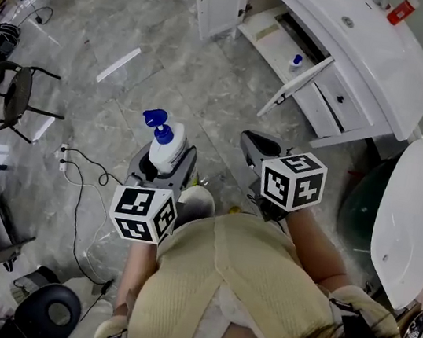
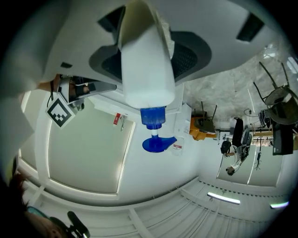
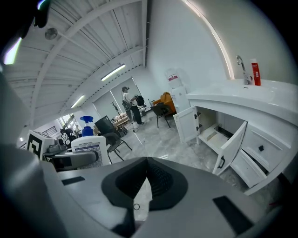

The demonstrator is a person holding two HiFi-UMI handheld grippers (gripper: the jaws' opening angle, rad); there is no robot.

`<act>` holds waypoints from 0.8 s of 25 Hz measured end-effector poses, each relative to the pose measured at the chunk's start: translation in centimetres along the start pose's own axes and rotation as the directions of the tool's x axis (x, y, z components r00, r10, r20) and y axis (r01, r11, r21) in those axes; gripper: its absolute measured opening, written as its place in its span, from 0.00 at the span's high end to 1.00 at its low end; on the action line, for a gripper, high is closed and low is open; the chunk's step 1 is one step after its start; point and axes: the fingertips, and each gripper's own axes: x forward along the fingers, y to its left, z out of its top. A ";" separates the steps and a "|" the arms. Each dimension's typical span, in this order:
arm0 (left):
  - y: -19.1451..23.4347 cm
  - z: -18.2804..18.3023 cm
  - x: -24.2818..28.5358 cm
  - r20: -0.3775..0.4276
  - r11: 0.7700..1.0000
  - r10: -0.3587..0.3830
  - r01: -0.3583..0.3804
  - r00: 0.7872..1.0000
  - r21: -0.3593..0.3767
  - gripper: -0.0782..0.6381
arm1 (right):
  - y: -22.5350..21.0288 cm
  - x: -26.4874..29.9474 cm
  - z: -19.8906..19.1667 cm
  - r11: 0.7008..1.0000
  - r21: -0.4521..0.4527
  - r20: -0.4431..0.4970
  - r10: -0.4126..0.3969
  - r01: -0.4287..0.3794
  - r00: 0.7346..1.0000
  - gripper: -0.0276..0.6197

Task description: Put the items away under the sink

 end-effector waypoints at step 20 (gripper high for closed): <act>14.0 5.3 4.1 -0.064 0.991 -0.124 0.127 0.990 0.036 0.46 | 4.9 14.1 6.5 0.997 0.024 -0.038 -0.066 0.067 0.997 0.92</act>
